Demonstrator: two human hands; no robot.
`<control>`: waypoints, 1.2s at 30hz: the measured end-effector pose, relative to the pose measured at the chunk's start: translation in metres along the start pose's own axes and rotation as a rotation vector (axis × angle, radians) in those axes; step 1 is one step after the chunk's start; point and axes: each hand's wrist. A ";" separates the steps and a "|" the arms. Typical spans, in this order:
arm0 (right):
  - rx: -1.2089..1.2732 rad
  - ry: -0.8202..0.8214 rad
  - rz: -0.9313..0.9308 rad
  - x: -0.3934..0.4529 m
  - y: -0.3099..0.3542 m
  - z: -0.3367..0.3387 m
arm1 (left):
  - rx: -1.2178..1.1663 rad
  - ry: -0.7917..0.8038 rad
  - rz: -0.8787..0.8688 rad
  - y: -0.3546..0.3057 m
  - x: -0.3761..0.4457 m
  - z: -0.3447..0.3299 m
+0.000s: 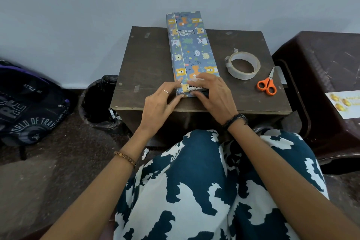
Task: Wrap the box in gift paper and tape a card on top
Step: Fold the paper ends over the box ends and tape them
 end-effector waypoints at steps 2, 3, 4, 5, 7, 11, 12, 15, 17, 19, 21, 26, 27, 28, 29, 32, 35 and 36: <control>0.027 0.019 -0.005 0.001 0.002 0.003 | -0.091 0.000 0.056 -0.001 0.001 0.001; 0.034 0.026 -0.004 0.001 0.003 0.004 | -0.133 0.001 0.078 -0.002 0.003 0.001; 0.040 0.034 -0.011 0.001 0.005 0.006 | -0.170 0.008 0.098 -0.003 0.004 0.002; 0.052 0.044 -0.024 0.002 0.008 0.009 | -0.200 0.019 0.118 -0.004 0.005 0.003; 0.093 0.061 -0.025 0.001 0.012 0.014 | -0.248 0.035 0.153 -0.005 0.006 0.003; 0.160 0.147 0.055 -0.005 0.020 0.023 | -0.305 0.030 0.189 -0.008 0.006 0.004; 0.160 0.171 0.067 -0.006 0.021 0.024 | -0.314 0.028 0.201 -0.009 0.007 0.004; 0.148 0.205 0.045 -0.007 0.025 0.026 | -0.339 0.038 0.231 -0.010 0.007 0.005; 0.134 0.201 0.021 -0.006 0.024 0.026 | -0.345 0.043 0.218 -0.010 0.007 0.006; 0.095 0.182 0.029 -0.005 0.022 0.023 | -0.364 0.044 0.208 -0.010 0.007 0.006; 0.034 0.150 0.058 -0.004 0.020 0.018 | -0.379 0.050 0.216 -0.010 0.007 0.006; -0.213 0.061 0.243 -0.002 0.016 0.007 | -0.409 0.061 0.256 -0.007 0.007 0.004; -0.255 0.049 0.278 -0.001 0.015 0.006 | -0.405 0.064 0.256 -0.006 0.007 0.004; -0.289 0.036 0.304 0.000 0.014 0.004 | -0.401 0.068 0.256 -0.006 0.007 0.004; -0.313 0.025 0.322 0.000 0.013 0.003 | -0.395 0.072 0.255 -0.005 0.007 0.005; -0.346 -0.001 0.351 0.002 0.011 -0.001 | -0.399 0.077 0.261 -0.005 0.008 0.006; -0.364 -0.012 0.376 0.004 0.010 -0.001 | -0.404 0.081 0.262 -0.005 0.008 0.007; -0.370 -0.011 0.383 0.004 0.010 -0.001 | -0.399 0.082 0.261 -0.005 0.008 0.007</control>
Point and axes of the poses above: each hand's wrist, its own x-axis towards the middle knuckle, its own z-axis out of the back of the hand, y = z × x, and after that the axes turned 5 degrees about y, right-handed
